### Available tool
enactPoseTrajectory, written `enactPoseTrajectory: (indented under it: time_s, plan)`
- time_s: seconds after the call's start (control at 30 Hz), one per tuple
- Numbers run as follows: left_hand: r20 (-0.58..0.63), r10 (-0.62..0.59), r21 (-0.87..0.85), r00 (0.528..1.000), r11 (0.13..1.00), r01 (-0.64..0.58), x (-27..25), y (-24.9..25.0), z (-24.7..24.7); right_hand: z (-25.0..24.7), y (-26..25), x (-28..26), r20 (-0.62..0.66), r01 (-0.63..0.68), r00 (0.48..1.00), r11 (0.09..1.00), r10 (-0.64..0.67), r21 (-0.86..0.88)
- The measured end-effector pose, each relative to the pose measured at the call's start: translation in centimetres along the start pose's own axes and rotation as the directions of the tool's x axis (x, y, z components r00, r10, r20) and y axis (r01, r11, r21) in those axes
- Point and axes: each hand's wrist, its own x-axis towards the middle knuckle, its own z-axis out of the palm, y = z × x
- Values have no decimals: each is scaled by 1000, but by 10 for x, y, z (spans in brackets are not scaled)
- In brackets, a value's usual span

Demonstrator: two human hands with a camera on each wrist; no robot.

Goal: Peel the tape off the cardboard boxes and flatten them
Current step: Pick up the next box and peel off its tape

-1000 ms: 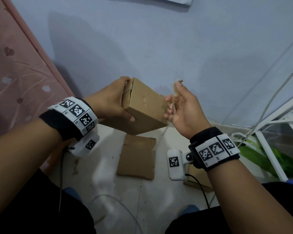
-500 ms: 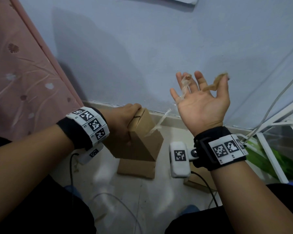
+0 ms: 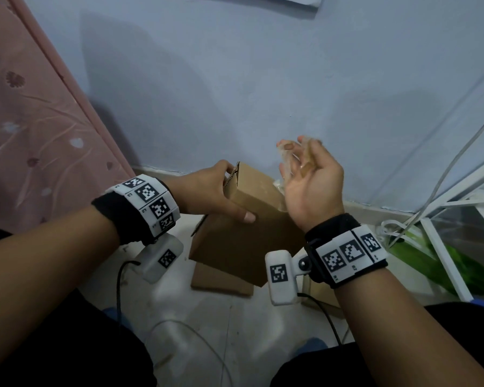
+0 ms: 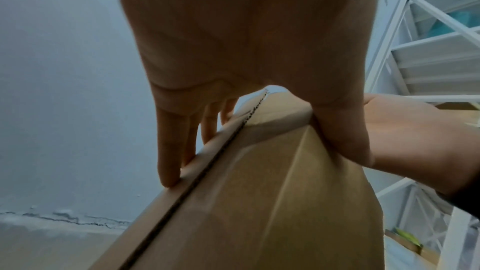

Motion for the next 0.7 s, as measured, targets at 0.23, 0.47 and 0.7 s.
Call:
enactPoseTrajectory:
  time_s: [0.23, 0.47, 0.7]
  plan:
    - [-153, 46, 147, 987, 989, -23, -5, 5, -5, 5, 6, -1, -59, -74, 997, 828, 50, -556]
    - [-270, 33, 147, 962, 989, 7, -5, 4, -13, 0, 6, 1, 5, 20, 1000, 540, -30, -842]
    - [-316, 0, 135, 949, 990, 45, -4, 5, -16, -5, 5, 4, 101, 91, 994, 177, 45, -980]
